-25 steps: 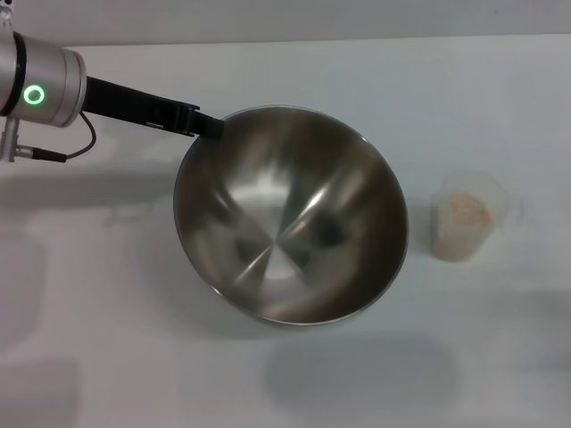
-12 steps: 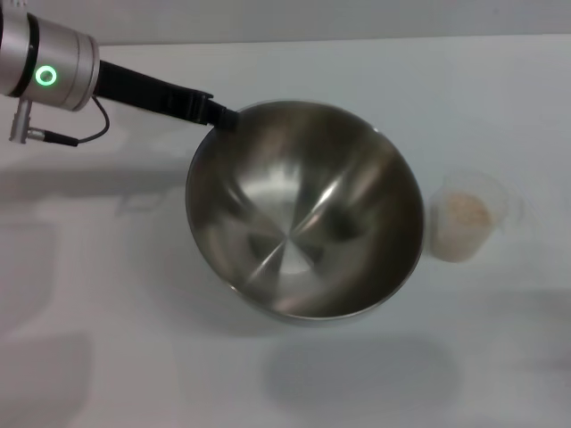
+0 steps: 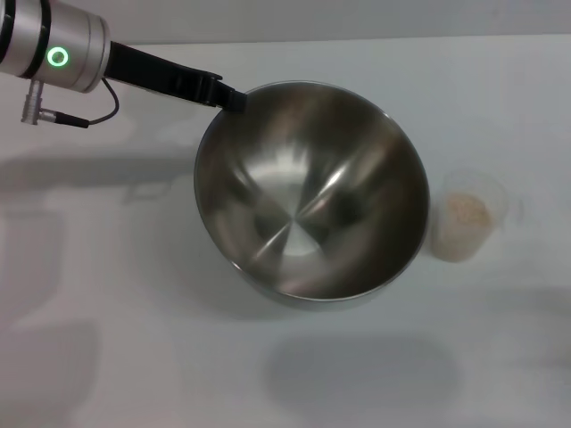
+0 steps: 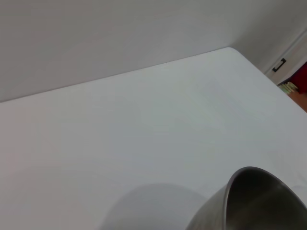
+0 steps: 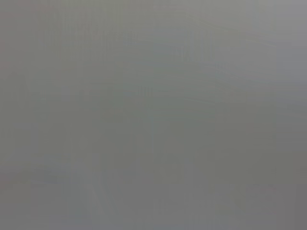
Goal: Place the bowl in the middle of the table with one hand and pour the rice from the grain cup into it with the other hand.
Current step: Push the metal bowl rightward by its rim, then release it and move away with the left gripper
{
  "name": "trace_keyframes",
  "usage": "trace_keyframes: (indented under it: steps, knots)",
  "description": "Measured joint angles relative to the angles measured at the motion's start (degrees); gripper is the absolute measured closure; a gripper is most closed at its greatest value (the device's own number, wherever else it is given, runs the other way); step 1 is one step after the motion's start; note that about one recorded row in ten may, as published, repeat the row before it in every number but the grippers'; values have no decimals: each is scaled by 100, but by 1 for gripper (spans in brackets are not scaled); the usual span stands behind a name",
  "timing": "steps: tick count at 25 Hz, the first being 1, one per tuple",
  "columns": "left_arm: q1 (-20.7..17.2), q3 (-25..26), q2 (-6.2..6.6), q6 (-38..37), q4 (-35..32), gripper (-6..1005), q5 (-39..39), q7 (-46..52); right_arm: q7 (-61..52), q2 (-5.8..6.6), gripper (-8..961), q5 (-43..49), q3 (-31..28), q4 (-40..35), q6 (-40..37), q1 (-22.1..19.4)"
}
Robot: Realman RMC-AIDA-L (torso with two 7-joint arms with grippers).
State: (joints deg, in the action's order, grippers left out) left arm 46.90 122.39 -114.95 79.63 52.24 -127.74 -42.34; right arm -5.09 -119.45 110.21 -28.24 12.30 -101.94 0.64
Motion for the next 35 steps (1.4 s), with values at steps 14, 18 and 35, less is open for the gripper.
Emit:
trace_keyframes:
  steps: [14, 18, 35]
  knots:
    - [-398, -5, -17, 128, 47, 947, 28, -25, 0, 1, 106, 0, 26, -10, -1, 59]
    - [-428, -5, -60, 132, 41, 946, 29, -54, 0, 1, 107, 0, 29, -19, 0, 60]
    - [-499, -4, -116, -112, -7, 940, 31, -109, 0, -7, 107, 0, 29, -17, 5, 68]
